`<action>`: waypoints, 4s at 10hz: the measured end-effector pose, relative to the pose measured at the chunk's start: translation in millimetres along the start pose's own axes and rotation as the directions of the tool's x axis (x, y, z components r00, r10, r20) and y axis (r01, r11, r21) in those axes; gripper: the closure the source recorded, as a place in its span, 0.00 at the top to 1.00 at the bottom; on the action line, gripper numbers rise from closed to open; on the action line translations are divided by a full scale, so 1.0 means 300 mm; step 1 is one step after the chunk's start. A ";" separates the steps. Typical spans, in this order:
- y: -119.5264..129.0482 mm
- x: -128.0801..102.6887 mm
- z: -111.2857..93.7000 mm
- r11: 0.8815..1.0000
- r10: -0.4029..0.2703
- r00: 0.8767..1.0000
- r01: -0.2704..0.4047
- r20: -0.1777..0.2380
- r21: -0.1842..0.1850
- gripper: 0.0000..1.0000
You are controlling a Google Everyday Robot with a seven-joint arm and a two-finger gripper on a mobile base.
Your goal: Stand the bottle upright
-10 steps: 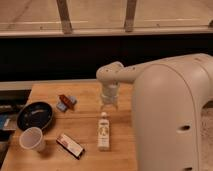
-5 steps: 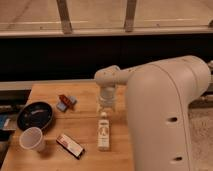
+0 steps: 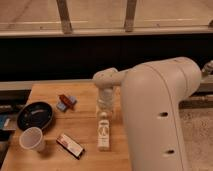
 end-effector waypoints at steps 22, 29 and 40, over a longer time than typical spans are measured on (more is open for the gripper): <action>0.028 -0.023 0.053 0.999 -0.005 0.999 0.007 -0.039 0.044 0.00; -0.046 -0.088 -0.208 0.996 0.037 0.995 -0.045 0.096 0.080 0.00; -0.068 -0.207 -0.327 0.996 0.058 0.985 -0.068 0.161 0.054 0.00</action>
